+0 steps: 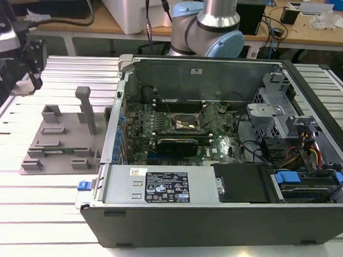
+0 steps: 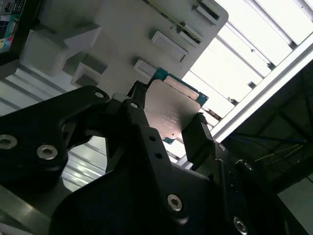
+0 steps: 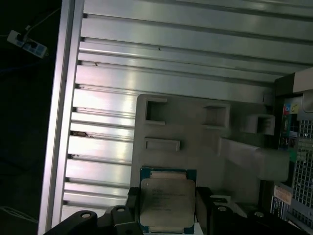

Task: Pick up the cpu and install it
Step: 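Pick up the cpu and move it towards the insertion slot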

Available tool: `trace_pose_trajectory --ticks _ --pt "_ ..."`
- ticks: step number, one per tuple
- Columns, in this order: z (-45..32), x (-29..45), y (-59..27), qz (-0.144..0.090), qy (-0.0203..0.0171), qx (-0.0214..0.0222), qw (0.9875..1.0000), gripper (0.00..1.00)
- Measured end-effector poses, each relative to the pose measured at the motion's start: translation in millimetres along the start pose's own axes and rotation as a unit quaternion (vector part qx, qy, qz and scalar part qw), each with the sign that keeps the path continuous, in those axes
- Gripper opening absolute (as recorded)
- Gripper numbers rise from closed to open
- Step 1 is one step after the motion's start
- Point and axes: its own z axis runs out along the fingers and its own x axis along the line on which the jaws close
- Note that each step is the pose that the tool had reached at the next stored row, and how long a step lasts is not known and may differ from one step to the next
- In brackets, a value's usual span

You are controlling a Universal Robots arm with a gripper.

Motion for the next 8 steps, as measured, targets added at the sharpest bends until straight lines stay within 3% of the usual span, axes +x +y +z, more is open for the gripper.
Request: trace_pose_trajectory --ticks 6,8 --pt "-29.0 -0.2 -0.2 0.0 0.0 0.0 1.0 0.55" --pt "-35.4 -0.2 -0.2 0.0 0.0 0.0 1.0 0.55"
